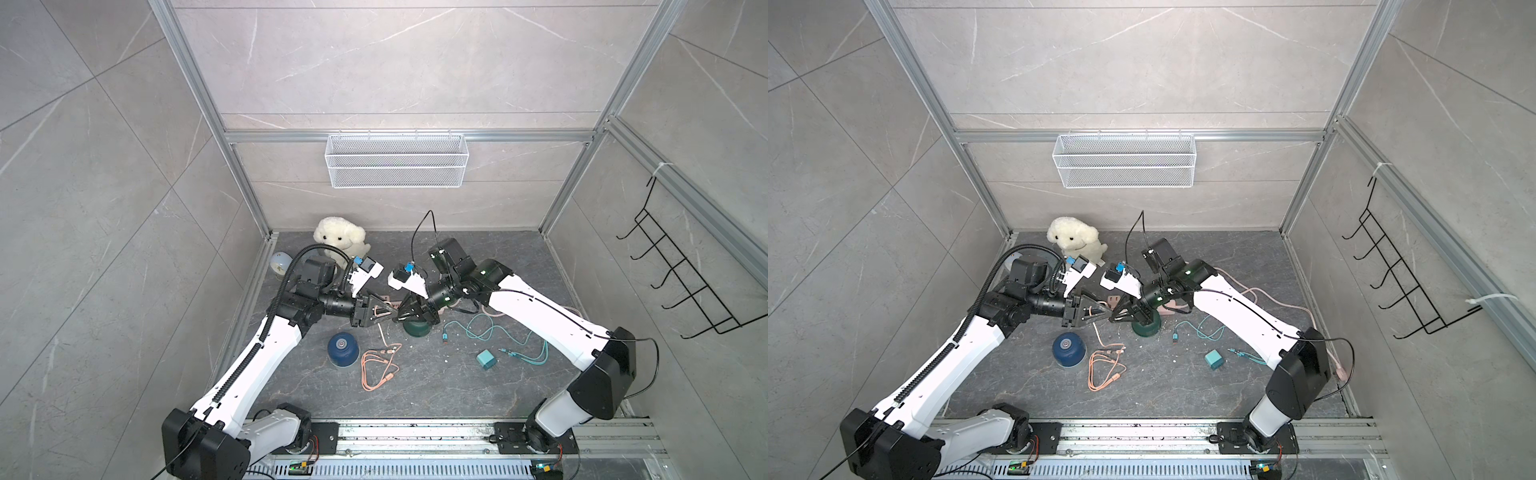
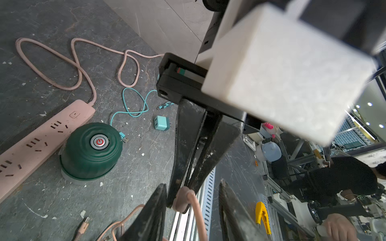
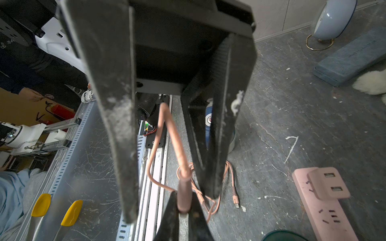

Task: Charge the cordless meat grinders
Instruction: Pick up the charging cable from the center of the board.

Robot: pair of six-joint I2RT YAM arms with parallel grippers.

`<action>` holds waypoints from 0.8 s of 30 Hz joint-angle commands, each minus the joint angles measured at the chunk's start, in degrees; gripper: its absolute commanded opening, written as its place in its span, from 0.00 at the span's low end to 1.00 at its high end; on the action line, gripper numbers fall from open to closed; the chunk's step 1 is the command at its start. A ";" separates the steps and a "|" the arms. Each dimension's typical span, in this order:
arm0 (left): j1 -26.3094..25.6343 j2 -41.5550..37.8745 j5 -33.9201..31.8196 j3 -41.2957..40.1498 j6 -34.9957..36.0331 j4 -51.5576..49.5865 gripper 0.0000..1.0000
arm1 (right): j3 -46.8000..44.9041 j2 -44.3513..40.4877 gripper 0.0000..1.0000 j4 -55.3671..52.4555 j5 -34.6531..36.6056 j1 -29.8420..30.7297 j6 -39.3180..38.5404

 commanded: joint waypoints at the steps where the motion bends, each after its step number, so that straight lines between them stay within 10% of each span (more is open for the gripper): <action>1: -0.13 -0.12 1.89 1.72 1.90 -1.58 0.35 | 1.90 0.43 0.08 -1.31 -0.68 0.08 -0.91; 14: -0.48 0.15 1.19 1.87 2.49 -2.54 0.00 | 2.48 1.41 0.14 -1.53 -0.07 0.13 0.00; 24: -0.39 -0.93 -31.51 0.75 -4.98 0.03 0.00 | -2.81 -2.86 0.38 2.98 10.18 -2.97 8.72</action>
